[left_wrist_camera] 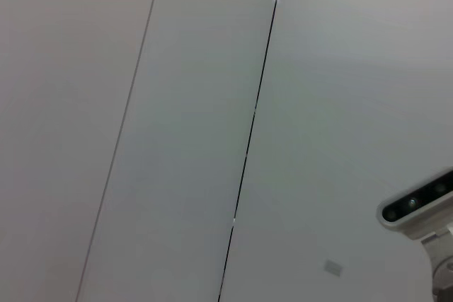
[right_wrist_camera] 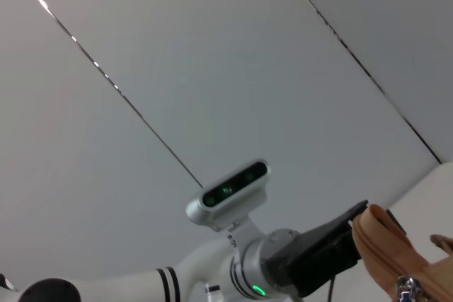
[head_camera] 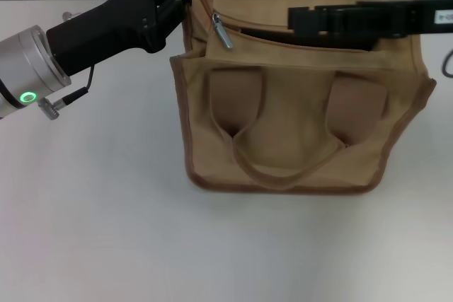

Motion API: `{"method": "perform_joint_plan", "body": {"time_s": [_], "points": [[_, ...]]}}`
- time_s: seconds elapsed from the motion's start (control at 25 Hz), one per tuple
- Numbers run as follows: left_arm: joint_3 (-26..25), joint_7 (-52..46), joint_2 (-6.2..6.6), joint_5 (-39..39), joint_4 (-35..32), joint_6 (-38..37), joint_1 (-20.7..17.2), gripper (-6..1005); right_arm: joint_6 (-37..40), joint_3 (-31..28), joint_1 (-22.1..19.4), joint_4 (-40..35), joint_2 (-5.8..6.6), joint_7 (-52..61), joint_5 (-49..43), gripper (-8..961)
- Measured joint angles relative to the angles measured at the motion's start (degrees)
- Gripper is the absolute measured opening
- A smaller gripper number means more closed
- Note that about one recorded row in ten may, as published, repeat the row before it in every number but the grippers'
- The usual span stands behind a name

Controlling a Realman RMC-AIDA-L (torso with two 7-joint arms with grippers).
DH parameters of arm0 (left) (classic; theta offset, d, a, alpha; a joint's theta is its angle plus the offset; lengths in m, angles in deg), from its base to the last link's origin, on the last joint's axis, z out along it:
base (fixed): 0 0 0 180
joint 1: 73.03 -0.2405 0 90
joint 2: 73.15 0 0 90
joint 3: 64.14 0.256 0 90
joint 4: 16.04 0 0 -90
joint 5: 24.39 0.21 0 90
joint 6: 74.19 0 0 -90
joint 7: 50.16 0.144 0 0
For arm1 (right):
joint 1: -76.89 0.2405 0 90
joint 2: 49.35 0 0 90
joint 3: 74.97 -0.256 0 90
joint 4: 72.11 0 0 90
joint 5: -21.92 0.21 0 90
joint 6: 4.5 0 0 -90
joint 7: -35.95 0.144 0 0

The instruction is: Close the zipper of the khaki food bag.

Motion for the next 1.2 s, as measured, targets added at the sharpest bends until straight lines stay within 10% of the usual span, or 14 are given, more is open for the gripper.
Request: {"method": "perform_joint_plan", "body": {"time_s": [1.2], "points": [[0.08, 0.94, -0.06, -0.46, 1.4, -1.98, 0.8, 47, -15.54, 15.59, 3.35, -4.32, -2.67, 2.88, -0.18, 308]]}}
